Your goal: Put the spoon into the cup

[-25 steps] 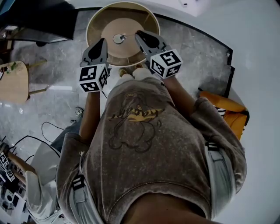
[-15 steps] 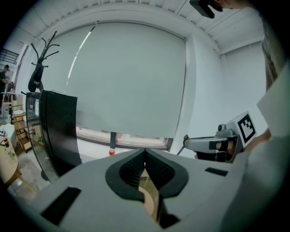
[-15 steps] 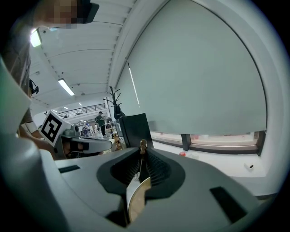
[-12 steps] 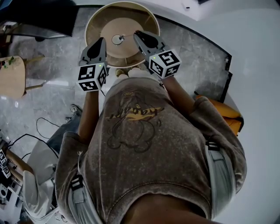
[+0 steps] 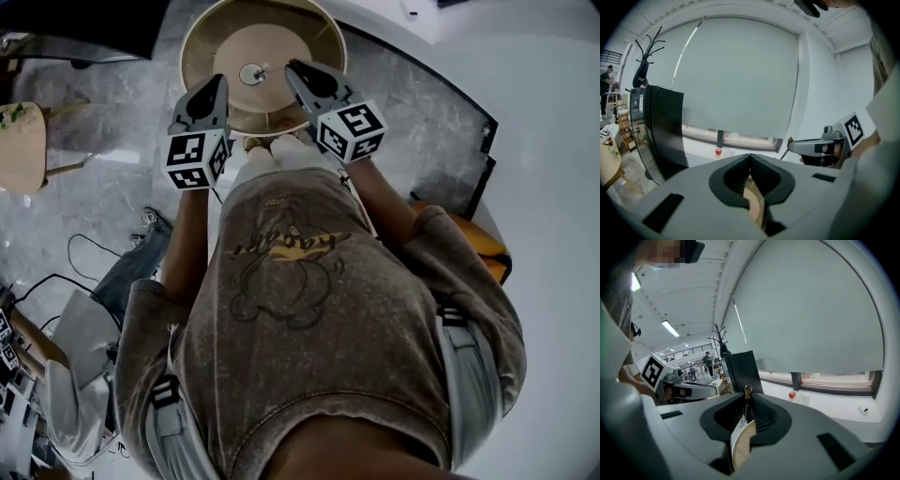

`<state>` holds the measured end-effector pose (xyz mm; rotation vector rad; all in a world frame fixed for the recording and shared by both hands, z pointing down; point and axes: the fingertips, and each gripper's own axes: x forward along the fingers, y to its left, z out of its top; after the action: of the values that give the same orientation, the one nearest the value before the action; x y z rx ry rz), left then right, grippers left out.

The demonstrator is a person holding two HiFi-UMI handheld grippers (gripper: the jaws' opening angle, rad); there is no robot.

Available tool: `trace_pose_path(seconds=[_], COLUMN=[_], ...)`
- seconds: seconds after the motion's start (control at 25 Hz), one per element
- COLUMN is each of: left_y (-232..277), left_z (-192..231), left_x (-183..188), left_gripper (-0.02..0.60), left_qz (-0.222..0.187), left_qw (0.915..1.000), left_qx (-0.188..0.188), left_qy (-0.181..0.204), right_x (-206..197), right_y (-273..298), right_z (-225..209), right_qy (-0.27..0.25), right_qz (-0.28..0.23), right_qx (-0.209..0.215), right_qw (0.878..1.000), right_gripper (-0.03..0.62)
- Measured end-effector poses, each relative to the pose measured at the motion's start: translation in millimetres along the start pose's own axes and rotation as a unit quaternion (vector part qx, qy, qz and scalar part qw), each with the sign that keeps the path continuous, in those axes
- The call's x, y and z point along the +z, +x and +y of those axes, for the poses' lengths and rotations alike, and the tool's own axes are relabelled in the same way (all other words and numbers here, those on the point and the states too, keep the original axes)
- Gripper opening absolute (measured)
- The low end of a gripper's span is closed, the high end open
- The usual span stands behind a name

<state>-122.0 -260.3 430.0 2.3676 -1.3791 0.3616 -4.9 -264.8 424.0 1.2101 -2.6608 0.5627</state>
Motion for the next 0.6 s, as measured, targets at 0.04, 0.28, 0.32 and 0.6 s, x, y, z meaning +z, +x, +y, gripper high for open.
trace_pose_path(seconds=[0.04, 0.28, 0.32, 0.6], left_y=[2.5, 15.3, 17.5, 41.0], left_z=[0.3, 6.7, 8.5, 25.3], left_x=[-2.8, -19.3, -22.2, -39.6], left_gripper=[0.017, 0.017, 0.017, 0.017], left_qz=[0.002, 0.009, 0.011, 0.019], left_qw=[1.0, 0.9999, 0.9998, 0.999], left_qx=[0.0, 0.001, 0.003, 0.017], left_qy=[-0.001, -0.012, -0.014, -0.037], right_x=[-2.4, -20.9, -23.8, -47.5], right_y=[2.1, 17.9, 21.2, 48.0], right_z=[-1.8, -11.7, -13.2, -30.4], right_qy=[0.0, 0.003, 0.004, 0.007], right_qz=[0.002, 0.016, 0.019, 0.037], right_qx=[0.001, 0.003, 0.004, 0.009], right_qw=[1.0, 1.0, 1.0, 0.999], right_gripper=[0.057, 0.057, 0.057, 0.057])
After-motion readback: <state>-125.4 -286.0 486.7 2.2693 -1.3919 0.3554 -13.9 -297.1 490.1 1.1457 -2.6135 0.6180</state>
